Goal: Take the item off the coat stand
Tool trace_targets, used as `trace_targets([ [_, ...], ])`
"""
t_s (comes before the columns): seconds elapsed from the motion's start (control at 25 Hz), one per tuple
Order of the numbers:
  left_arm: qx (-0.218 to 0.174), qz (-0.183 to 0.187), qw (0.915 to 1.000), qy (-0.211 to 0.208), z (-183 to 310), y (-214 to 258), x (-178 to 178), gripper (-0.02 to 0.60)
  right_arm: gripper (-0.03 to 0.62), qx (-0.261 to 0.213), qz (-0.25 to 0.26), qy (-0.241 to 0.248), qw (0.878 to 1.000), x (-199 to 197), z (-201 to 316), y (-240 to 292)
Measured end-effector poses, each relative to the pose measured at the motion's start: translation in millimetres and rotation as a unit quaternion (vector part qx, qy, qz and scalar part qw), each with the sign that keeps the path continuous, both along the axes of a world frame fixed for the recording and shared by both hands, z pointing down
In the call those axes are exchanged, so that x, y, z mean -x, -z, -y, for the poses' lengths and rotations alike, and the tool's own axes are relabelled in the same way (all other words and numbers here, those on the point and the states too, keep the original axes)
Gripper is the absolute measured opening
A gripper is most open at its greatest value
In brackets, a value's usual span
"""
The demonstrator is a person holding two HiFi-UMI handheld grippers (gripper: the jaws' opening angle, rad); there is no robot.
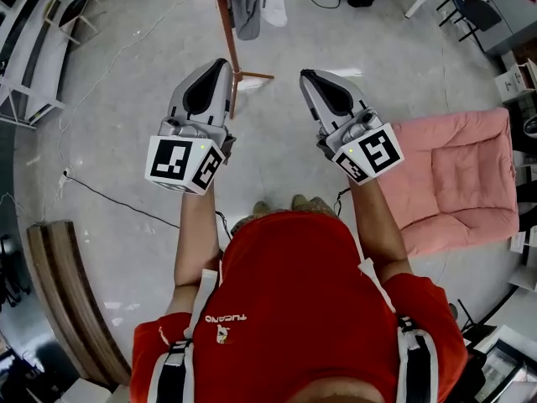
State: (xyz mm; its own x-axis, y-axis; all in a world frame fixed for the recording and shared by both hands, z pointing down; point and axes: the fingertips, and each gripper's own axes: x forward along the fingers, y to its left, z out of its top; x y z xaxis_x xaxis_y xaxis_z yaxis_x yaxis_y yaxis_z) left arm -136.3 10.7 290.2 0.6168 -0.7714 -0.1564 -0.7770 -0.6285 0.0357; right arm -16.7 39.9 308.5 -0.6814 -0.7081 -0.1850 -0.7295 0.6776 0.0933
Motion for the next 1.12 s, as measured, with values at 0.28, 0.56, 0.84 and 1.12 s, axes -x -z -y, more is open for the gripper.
trace_targets([
  [0.28,0.004,-0.002,1.0000,0.006,18,1,19,0.011,0.025,0.007,-0.004,-0.012,1.000,11,8,-2],
  [0.56,0.004,0.008,0.9998,0.019,58,5,24,0.036,0.025,0.002,0.001,-0.009,1.000,13,44,-1],
  [0.84,0.009,0.027,0.9977,0.061,127,5,11,0.147,0.025,-0.018,0.002,0.018,1.000,2,105,3],
  [1.12,0.029,0.040,0.9907,0.127,224,2,-2,0.225,0.025,-0.021,-0.001,0.054,0.998,-22,186,5],
])
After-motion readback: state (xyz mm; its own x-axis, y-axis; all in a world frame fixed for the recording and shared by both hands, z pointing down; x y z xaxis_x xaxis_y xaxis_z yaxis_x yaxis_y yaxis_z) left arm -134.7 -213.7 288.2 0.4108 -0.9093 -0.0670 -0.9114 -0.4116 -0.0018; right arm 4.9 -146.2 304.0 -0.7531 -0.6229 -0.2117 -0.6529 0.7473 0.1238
